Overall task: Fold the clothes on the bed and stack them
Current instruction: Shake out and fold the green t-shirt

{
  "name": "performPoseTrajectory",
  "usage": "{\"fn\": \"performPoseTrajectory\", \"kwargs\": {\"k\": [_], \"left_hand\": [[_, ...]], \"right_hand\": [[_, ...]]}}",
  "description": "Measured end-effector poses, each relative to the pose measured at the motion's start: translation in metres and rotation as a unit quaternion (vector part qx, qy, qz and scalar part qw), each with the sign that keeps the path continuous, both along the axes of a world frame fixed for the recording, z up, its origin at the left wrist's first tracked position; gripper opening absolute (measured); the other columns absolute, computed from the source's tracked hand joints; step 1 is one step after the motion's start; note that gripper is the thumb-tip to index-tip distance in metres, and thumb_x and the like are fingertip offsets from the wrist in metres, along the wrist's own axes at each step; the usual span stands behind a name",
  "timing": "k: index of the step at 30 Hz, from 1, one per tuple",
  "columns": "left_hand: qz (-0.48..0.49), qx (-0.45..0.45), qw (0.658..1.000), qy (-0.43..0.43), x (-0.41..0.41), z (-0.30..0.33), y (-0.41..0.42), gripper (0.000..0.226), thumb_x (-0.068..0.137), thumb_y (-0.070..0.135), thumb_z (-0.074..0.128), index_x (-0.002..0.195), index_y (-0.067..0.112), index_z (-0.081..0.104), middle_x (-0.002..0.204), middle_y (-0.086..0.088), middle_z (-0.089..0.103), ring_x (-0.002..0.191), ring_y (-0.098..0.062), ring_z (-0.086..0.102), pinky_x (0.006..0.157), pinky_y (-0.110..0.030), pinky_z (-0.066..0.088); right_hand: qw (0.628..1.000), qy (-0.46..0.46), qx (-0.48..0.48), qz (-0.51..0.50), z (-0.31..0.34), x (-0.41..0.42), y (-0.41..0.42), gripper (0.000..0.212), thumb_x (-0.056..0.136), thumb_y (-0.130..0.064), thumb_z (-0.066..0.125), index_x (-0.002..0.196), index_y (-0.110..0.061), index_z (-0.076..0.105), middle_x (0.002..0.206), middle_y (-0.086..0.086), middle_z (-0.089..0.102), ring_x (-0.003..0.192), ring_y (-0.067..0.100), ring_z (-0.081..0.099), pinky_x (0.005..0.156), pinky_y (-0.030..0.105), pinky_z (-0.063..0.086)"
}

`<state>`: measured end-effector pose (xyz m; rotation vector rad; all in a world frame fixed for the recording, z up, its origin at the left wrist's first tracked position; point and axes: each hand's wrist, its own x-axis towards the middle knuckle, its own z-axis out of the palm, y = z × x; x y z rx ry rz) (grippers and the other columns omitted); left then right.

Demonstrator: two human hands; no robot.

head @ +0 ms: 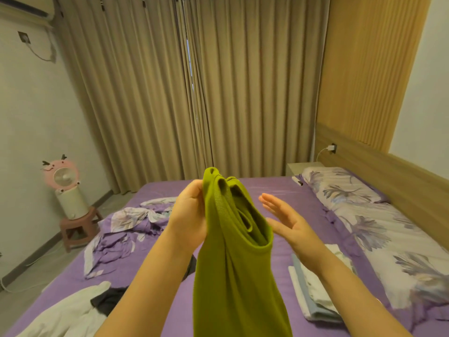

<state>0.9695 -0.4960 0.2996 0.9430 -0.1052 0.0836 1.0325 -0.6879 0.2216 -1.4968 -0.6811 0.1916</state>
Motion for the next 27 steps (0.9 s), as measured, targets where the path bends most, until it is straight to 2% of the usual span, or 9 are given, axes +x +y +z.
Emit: {"fn": "performPoseTrajectory", "kwargs": {"k": [4, 7, 10, 13, 16, 19, 23, 25, 27], "left_hand": [[-0.050, -0.011, 0.999, 0.002, -0.004, 0.004, 0.006, 0.034, 0.072, 0.025, 0.051, 0.072, 0.001, 0.076, 0.083, -0.014, 0.073, 0.076, -0.026, 0.071, 0.070, -0.040, 0.059], [-0.057, -0.022, 0.998, 0.003, -0.007, -0.001, 0.014, 0.040, 0.064, 0.024, 0.063, 0.091, -0.003, 0.075, 0.099, -0.019, 0.071, 0.088, -0.031, 0.070, 0.071, -0.043, 0.059], [-0.042, 0.007, 0.999, -0.017, -0.015, -0.006, 0.021, 0.033, 0.062, 0.025, 0.065, 0.082, 0.002, 0.077, 0.094, -0.015, 0.073, 0.083, -0.026, 0.072, 0.072, -0.039, 0.059], [0.023, 0.045, 0.999, -0.020, -0.017, -0.010, 0.040, 0.029, 0.076, 0.027, 0.062, 0.092, 0.003, 0.068, 0.091, -0.014, 0.070, 0.087, -0.028, 0.069, 0.073, -0.046, 0.059], [0.114, 0.123, 0.986, -0.018, -0.017, -0.015, 0.063, 0.027, 0.088, 0.021, 0.062, 0.108, 0.004, 0.059, 0.105, -0.018, 0.067, 0.096, -0.035, 0.064, 0.079, -0.049, 0.056], [0.216, 0.184, 0.959, -0.008, -0.019, -0.021, 0.077, 0.017, 0.098, 0.011, 0.044, 0.102, 0.012, 0.061, 0.091, -0.008, 0.069, 0.080, -0.023, 0.064, 0.060, -0.033, 0.057], [0.258, 0.222, 0.940, 0.003, -0.022, -0.028, 0.084, 0.020, 0.099, 0.020, 0.044, 0.099, 0.011, 0.063, 0.079, -0.002, 0.073, 0.069, -0.014, 0.068, 0.064, -0.033, 0.056], [0.267, 0.247, 0.931, 0.022, -0.022, -0.032, 0.087, 0.020, 0.098, 0.024, 0.047, 0.097, 0.013, 0.064, 0.075, -0.001, 0.070, 0.065, -0.014, 0.063, 0.061, -0.033, 0.051], [0.278, 0.260, 0.924, 0.026, -0.023, -0.033, 0.089, 0.016, 0.099, 0.021, 0.047, 0.095, 0.015, 0.062, 0.076, -0.001, 0.066, 0.066, -0.014, 0.057, 0.056, -0.029, 0.048]], "right_hand": [[0.993, 0.032, 0.045, 0.108, 0.005, -0.016, 0.017, 0.053, 0.084, -0.014, 0.064, 0.135, -0.019, 0.048, 0.125, 0.006, 0.063, 0.118, 0.022, 0.057, 0.097, 0.035, 0.048], [0.994, 0.042, 0.071, 0.073, 0.008, -0.023, 0.023, 0.040, 0.082, -0.009, 0.068, 0.121, -0.009, 0.059, 0.112, 0.013, 0.068, 0.105, 0.026, 0.064, 0.090, 0.036, 0.053], [0.995, 0.035, 0.094, 0.020, 0.006, -0.019, 0.017, 0.023, 0.077, -0.022, 0.069, 0.097, -0.012, 0.067, 0.094, 0.012, 0.070, 0.088, 0.024, 0.064, 0.075, 0.032, 0.054], [0.992, 0.048, 0.113, 0.014, 0.007, -0.009, 0.002, 0.029, 0.061, -0.038, 0.082, 0.073, -0.022, 0.060, 0.075, 0.008, 0.058, 0.071, 0.018, 0.056, 0.060, 0.025, 0.048], [0.991, 0.052, 0.121, 0.012, 0.009, 0.001, -0.015, 0.044, 0.052, -0.042, 0.088, 0.066, -0.022, 0.052, 0.071, 0.010, 0.052, 0.065, 0.019, 0.053, 0.054, 0.024, 0.047], [0.992, 0.039, 0.114, -0.027, 0.011, 0.013, -0.028, 0.051, 0.046, -0.048, 0.090, 0.067, -0.024, 0.050, 0.074, 0.009, 0.046, 0.069, 0.018, 0.048, 0.056, 0.021, 0.046], [0.988, 0.029, 0.131, -0.078, 0.013, 0.029, -0.042, 0.059, 0.040, -0.053, 0.090, 0.080, -0.023, 0.061, 0.080, 0.000, 0.062, 0.077, 0.010, 0.059, 0.067, 0.017, 0.052], [0.990, 0.031, 0.107, -0.081, 0.016, 0.031, -0.046, 0.053, 0.055, -0.043, 0.086, 0.097, -0.022, 0.061, 0.088, -0.002, 0.070, 0.082, 0.011, 0.065, 0.067, 0.018, 0.054], [0.991, 0.055, 0.091, -0.084, 0.018, 0.032, -0.048, 0.039, 0.075, -0.019, 0.073, 0.111, -0.021, 0.059, 0.097, 0.000, 0.071, 0.087, 0.016, 0.068, 0.067, 0.021, 0.056]]}}
